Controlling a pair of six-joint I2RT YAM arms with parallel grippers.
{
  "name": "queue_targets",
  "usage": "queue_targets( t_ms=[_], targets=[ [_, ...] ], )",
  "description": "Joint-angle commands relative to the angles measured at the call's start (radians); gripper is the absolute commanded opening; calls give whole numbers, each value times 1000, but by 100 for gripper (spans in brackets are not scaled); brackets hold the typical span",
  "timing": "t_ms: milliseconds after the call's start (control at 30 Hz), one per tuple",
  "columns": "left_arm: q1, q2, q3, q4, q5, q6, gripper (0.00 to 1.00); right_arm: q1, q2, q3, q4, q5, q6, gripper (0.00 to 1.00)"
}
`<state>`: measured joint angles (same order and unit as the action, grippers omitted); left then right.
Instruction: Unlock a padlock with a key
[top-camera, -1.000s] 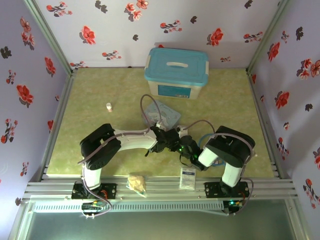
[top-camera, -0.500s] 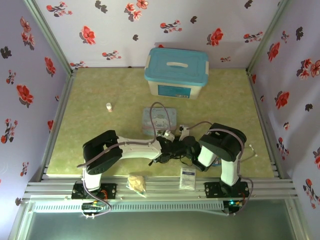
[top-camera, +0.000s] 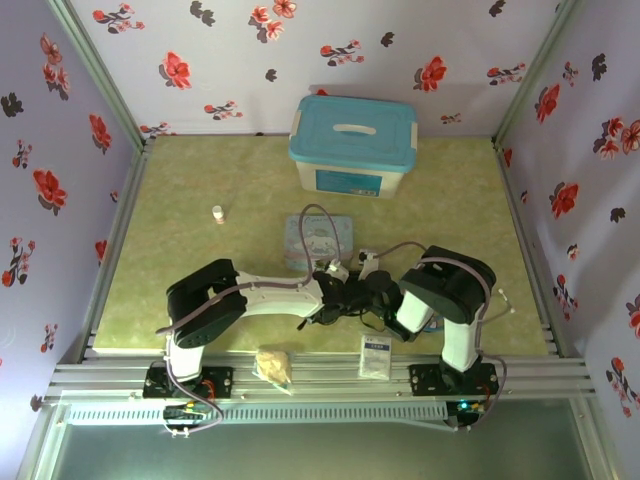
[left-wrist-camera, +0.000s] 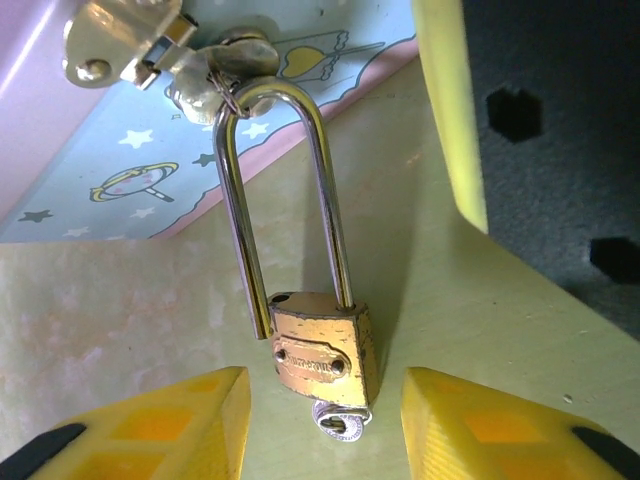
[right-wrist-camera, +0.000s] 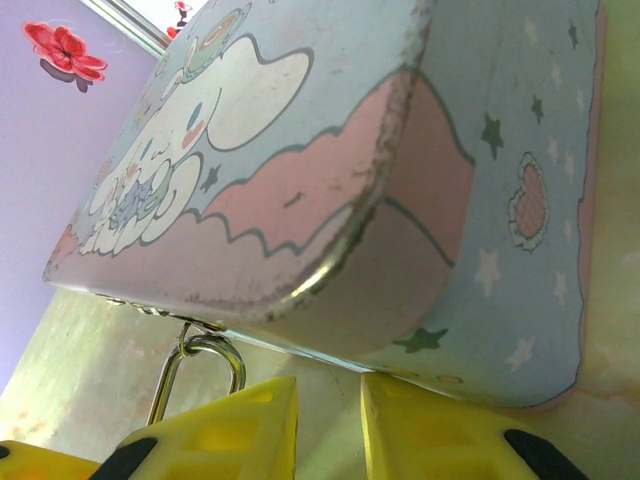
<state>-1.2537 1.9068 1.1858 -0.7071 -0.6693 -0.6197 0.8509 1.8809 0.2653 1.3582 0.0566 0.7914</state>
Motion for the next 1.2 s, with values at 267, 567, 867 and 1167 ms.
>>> queue_targets(
  t_ms=[267, 567, 867, 1167],
  targets=[
    [198, -406, -213, 332, 258, 94, 62, 26, -206, 29, -458, 52, 37, 39],
    [444, -468, -252, 512, 457, 117, 69, 118, -328, 233, -968, 60, 206, 50],
    [522, -416, -269, 590, 499, 153, 69, 137, -195, 250, -781, -22, 260, 40],
    [540, -390, -278, 624, 504, 158, 69, 154, -165, 313, -917, -18, 277, 27]
  ],
)
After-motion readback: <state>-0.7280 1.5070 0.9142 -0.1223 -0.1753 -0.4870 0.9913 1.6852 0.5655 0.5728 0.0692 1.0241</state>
